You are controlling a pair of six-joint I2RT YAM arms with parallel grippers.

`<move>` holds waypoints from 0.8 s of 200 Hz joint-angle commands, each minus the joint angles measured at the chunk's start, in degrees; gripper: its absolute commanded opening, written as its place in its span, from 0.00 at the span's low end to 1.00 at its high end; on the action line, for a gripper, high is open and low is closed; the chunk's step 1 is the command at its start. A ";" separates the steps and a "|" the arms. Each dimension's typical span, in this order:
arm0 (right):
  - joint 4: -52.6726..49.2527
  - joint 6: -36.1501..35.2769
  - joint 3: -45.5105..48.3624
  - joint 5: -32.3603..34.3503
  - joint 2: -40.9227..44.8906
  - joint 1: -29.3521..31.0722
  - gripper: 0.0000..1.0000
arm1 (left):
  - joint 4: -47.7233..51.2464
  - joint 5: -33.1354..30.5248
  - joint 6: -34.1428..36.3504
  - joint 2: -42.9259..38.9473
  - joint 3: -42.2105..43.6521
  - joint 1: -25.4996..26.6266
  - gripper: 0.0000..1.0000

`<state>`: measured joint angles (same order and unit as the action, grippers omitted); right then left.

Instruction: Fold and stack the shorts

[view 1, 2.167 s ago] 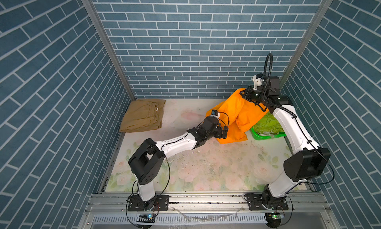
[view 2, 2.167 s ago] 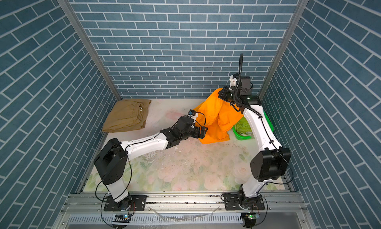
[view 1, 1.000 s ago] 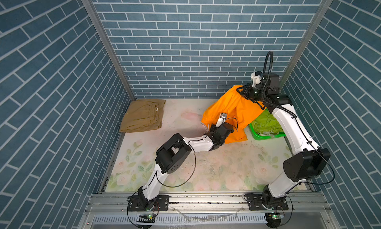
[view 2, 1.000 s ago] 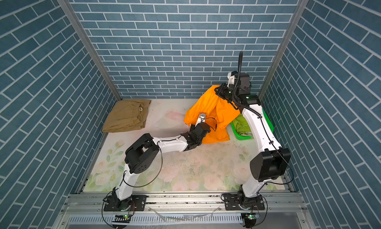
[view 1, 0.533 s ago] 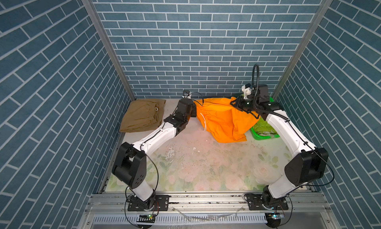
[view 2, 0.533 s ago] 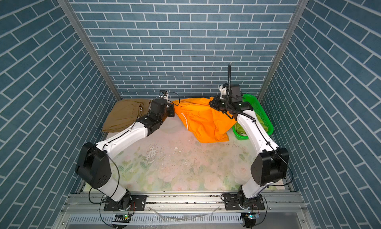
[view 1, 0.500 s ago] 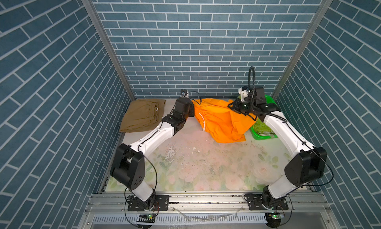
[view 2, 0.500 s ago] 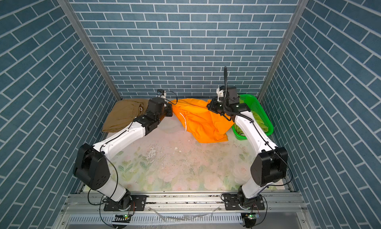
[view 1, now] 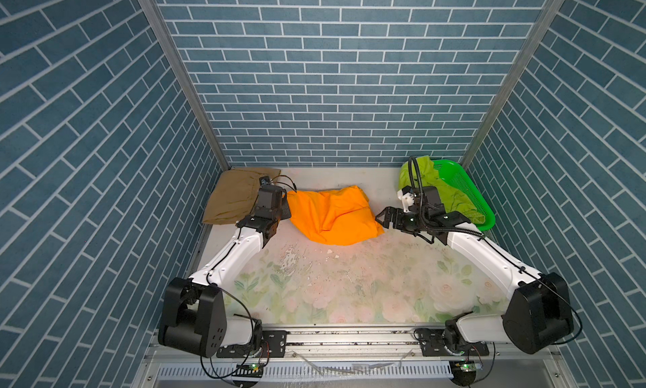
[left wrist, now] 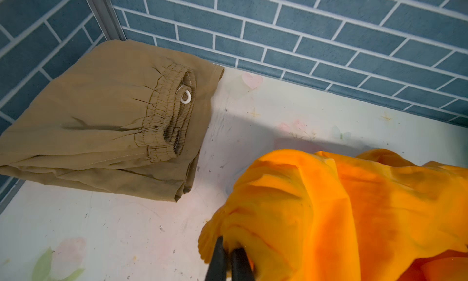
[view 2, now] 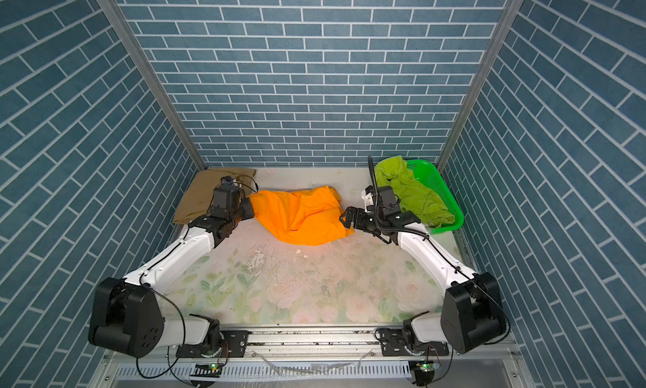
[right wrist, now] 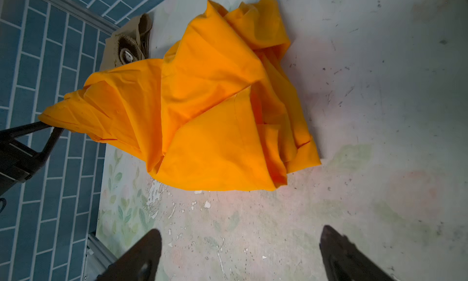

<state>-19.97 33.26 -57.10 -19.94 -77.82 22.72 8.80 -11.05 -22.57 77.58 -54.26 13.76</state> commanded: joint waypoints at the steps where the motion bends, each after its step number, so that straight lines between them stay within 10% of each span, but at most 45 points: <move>1: 5.96 2.82 3.90 -0.67 -2.29 -1.66 0.99 | -1.92 2.06 -1.62 -0.59 0.56 -0.05 0.00; 98: 30.79 18.25 15.92 -3.19 -9.81 5.41 0.96 | -1.30 3.91 -2.88 -2.25 2.26 -0.01 0.00; 160: 39.68 23.41 18.54 4.53 -12.10 6.19 0.77 | -1.68 4.91 -3.52 -3.19 3.27 0.03 0.00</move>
<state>13.02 52.29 -38.09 -19.53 -88.62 28.95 8.08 -7.14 -25.58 76.01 -51.51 13.76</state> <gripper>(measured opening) 0.811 0.061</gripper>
